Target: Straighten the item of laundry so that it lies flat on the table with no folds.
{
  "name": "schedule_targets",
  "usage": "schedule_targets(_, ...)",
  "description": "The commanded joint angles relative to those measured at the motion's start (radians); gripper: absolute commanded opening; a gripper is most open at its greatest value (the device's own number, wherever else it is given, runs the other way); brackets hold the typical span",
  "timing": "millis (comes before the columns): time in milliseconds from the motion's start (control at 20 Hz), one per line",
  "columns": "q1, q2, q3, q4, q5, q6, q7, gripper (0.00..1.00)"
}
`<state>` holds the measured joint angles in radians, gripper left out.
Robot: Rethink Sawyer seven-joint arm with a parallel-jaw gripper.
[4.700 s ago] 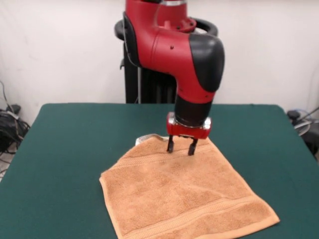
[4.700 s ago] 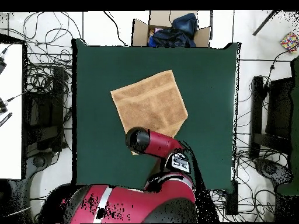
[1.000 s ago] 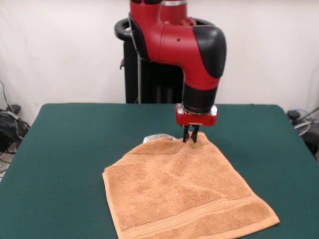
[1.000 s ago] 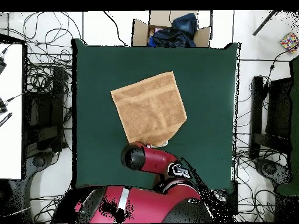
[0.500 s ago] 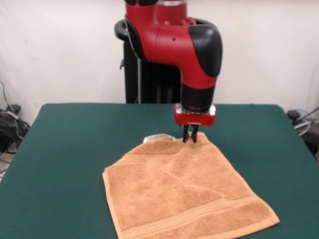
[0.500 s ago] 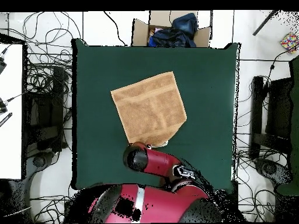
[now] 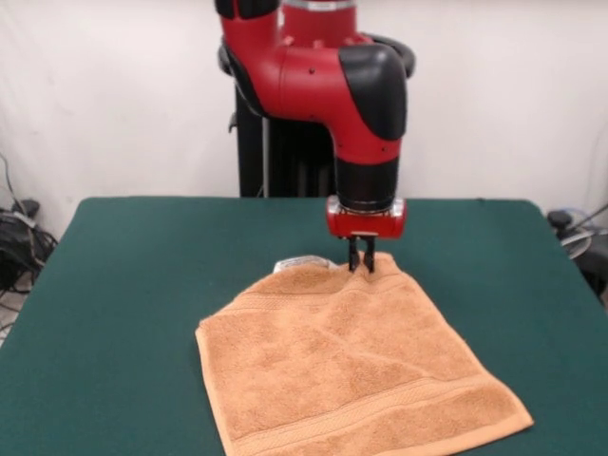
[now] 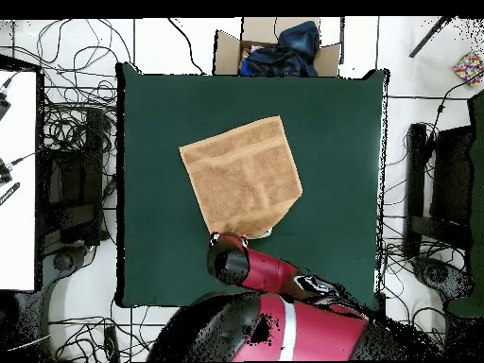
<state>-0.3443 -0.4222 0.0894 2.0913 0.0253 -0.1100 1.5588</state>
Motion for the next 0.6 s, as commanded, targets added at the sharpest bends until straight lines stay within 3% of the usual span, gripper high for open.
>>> schedule_targets(50, 0.020, 0.341, 0.354, -0.071, 0.065, -0.094, 0.343, 0.00)
schedule_targets(350, -0.003, 0.344, 0.393, -0.053, 0.078, -0.074, 0.348, 0.00)
schedule_targets(600, 0.084, 0.255, 0.333, -0.024, 0.144, -0.091, 0.390, 0.00)
